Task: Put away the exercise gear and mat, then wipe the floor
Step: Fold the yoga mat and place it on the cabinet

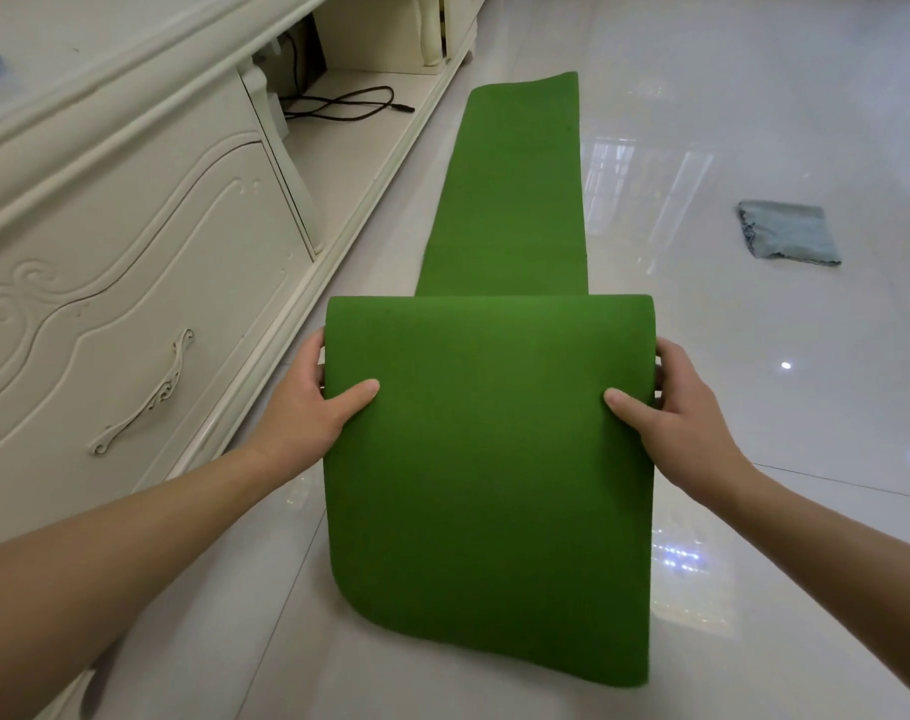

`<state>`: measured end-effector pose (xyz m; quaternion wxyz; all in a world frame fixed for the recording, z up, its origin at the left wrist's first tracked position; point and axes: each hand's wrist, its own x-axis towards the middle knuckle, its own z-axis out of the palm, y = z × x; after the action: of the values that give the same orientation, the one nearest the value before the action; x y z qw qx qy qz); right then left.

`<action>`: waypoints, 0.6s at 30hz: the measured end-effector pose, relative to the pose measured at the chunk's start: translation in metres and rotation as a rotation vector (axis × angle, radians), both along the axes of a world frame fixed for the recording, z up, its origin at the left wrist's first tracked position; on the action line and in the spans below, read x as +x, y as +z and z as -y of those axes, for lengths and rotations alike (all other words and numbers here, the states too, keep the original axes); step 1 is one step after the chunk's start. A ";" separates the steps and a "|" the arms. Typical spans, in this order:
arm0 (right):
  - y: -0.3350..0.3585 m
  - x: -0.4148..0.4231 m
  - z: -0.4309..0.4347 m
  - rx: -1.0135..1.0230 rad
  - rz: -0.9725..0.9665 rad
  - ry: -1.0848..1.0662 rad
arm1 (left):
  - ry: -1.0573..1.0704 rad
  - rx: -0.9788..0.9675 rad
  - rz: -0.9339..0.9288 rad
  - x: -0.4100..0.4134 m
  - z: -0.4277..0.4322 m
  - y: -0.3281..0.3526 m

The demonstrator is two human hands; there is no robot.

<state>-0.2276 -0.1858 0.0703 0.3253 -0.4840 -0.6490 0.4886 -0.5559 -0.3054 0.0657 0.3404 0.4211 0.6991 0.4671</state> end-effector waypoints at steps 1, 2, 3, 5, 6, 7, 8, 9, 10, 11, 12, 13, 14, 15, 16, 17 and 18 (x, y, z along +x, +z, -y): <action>0.002 -0.002 -0.005 0.017 -0.008 -0.012 | 0.014 0.016 0.034 0.000 -0.004 0.001; 0.005 -0.005 -0.009 0.032 -0.018 -0.024 | 0.022 0.029 0.064 0.001 -0.007 0.001; 0.007 -0.007 -0.014 0.048 -0.025 -0.037 | 0.025 0.035 0.086 0.001 -0.010 0.002; 0.013 -0.010 -0.023 0.091 -0.025 -0.065 | 0.018 0.033 0.125 0.000 -0.015 0.001; 0.015 -0.011 -0.028 0.113 -0.023 -0.077 | 0.012 0.032 0.137 0.000 -0.017 -0.001; 0.017 -0.012 -0.033 0.130 -0.024 -0.089 | 0.006 0.034 0.149 0.000 -0.018 -0.002; 0.019 -0.013 -0.037 0.141 -0.031 -0.101 | -0.001 0.040 0.165 -0.001 -0.020 -0.005; 0.021 -0.013 -0.041 0.148 -0.036 -0.113 | -0.008 0.050 0.182 -0.001 -0.022 -0.007; 0.022 -0.014 -0.044 0.155 -0.037 -0.119 | -0.010 0.059 0.187 -0.002 -0.023 -0.010; 0.022 -0.014 -0.046 0.163 -0.031 -0.117 | -0.010 0.066 0.184 -0.002 -0.024 -0.013; 0.022 -0.014 -0.046 0.171 -0.021 -0.112 | -0.005 0.069 0.171 -0.002 -0.026 -0.015; 0.021 -0.013 -0.045 0.174 -0.017 -0.106 | 0.005 0.069 0.153 -0.003 -0.027 -0.017; 0.018 -0.012 -0.043 0.170 -0.020 -0.098 | 0.017 0.065 0.132 -0.004 -0.029 -0.019; 0.014 -0.010 -0.041 0.157 -0.026 -0.082 | 0.028 0.064 0.117 -0.005 -0.030 -0.021; 0.009 -0.007 -0.038 0.135 -0.029 -0.057 | 0.036 0.064 0.108 -0.005 -0.032 -0.021; 0.002 -0.003 -0.034 0.107 -0.022 -0.027 | 0.045 0.065 0.100 -0.005 -0.033 -0.022; -0.006 0.001 -0.031 0.077 -0.006 0.005 | 0.053 0.063 0.090 -0.005 -0.035 -0.023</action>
<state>-0.2271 -0.1550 0.0644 0.3444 -0.4681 -0.6677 0.4653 -0.5612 -0.2703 0.0432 0.3455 0.3915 0.6790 0.5161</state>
